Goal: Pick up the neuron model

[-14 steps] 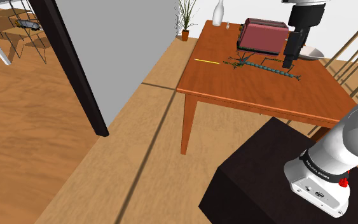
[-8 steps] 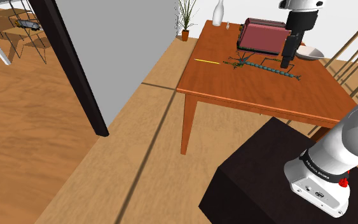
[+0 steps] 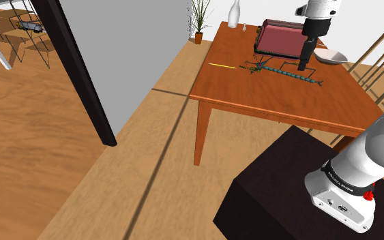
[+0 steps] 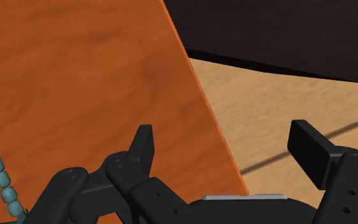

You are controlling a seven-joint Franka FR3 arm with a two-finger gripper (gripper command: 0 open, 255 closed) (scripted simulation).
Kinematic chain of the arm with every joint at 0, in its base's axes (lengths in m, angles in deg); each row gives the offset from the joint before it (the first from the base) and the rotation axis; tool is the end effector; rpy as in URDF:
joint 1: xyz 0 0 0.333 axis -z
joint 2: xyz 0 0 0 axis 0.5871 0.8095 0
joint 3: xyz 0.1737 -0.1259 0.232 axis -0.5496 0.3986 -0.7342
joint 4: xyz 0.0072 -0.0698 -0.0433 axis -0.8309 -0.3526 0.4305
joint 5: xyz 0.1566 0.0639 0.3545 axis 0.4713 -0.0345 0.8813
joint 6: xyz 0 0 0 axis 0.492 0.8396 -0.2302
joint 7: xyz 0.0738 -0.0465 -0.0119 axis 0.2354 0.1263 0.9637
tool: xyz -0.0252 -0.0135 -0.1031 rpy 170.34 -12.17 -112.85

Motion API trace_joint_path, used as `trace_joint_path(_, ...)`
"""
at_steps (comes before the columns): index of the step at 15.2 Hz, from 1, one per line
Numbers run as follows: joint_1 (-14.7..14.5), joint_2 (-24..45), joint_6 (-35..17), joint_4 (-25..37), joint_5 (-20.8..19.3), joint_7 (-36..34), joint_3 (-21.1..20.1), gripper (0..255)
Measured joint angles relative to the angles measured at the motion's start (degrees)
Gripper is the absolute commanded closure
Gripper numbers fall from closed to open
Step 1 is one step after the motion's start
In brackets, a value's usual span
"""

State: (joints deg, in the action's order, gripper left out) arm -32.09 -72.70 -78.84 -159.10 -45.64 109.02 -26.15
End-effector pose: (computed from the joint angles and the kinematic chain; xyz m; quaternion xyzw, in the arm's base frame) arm 0.3533 -0.1322 0.4943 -0.9886 -0.1170 0.0942 0.0131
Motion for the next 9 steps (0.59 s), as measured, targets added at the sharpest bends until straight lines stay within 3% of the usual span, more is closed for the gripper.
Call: trace_joint_path(9, 1.1, 16.6, -10.0, 8.4, -0.1, 14.7, 9.3, 0)
